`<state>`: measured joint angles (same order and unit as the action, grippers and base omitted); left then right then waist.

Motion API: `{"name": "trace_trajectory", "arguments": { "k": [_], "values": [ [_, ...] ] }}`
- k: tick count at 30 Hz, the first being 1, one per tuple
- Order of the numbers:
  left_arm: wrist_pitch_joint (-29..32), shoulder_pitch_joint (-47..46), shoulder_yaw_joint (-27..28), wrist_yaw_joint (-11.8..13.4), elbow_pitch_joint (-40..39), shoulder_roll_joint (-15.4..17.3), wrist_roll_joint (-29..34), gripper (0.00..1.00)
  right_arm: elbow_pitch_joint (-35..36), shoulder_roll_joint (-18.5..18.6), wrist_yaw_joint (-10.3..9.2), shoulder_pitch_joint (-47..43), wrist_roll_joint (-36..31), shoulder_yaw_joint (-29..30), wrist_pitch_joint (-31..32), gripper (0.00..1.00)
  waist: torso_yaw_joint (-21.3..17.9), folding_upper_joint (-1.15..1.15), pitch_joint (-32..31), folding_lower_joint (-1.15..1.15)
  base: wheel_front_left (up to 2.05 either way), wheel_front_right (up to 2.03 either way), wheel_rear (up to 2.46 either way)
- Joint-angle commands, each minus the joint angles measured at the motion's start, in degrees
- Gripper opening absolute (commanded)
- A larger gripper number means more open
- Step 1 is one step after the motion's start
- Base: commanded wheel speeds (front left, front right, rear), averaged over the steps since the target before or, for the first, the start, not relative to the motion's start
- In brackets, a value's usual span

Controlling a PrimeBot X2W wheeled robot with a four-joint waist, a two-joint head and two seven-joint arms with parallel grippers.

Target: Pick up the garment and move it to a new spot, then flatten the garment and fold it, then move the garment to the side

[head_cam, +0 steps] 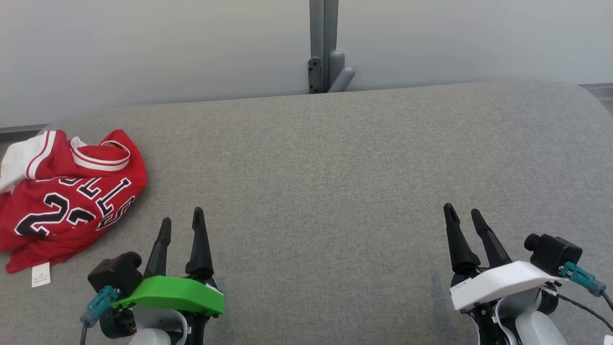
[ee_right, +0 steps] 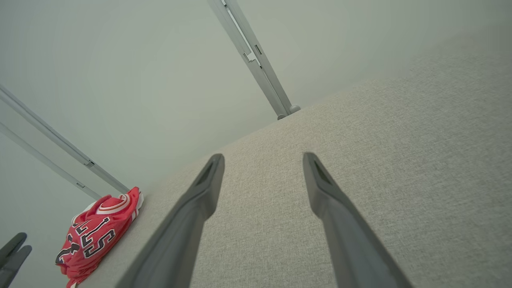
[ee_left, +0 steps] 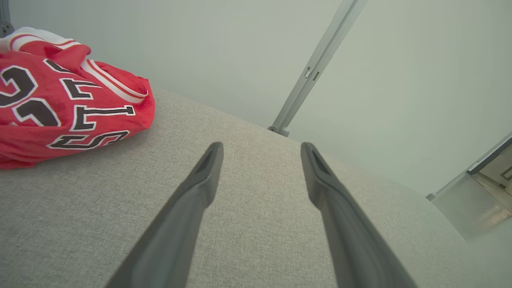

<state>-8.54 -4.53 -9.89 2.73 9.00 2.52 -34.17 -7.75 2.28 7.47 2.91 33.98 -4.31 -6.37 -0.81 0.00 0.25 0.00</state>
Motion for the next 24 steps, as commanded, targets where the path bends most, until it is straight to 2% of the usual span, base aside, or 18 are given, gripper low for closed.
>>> {"name": "trace_trajectory", "arguments": {
  "k": [1, 24],
  "values": [
    [-0.54, 0.06, -0.28, 0.27, -1.07, 0.35, 2.23, 1.0, 1.01, 0.37, 0.02, 0.08, -1.76, -0.44, -0.73, 1.0, -0.03, 0.0, 0.0, 0.0, 0.0, 0.0, 0.0],
    [-3.33, 1.87, -2.65, 1.82, -3.68, 0.42, 14.79, 1.0, 3.72, 0.53, 0.02, -0.93, -14.12, -4.15, -4.45, 1.0, -0.4, 0.0, 0.01, 0.0, 0.0, 0.0, 0.0]
  ]
}}
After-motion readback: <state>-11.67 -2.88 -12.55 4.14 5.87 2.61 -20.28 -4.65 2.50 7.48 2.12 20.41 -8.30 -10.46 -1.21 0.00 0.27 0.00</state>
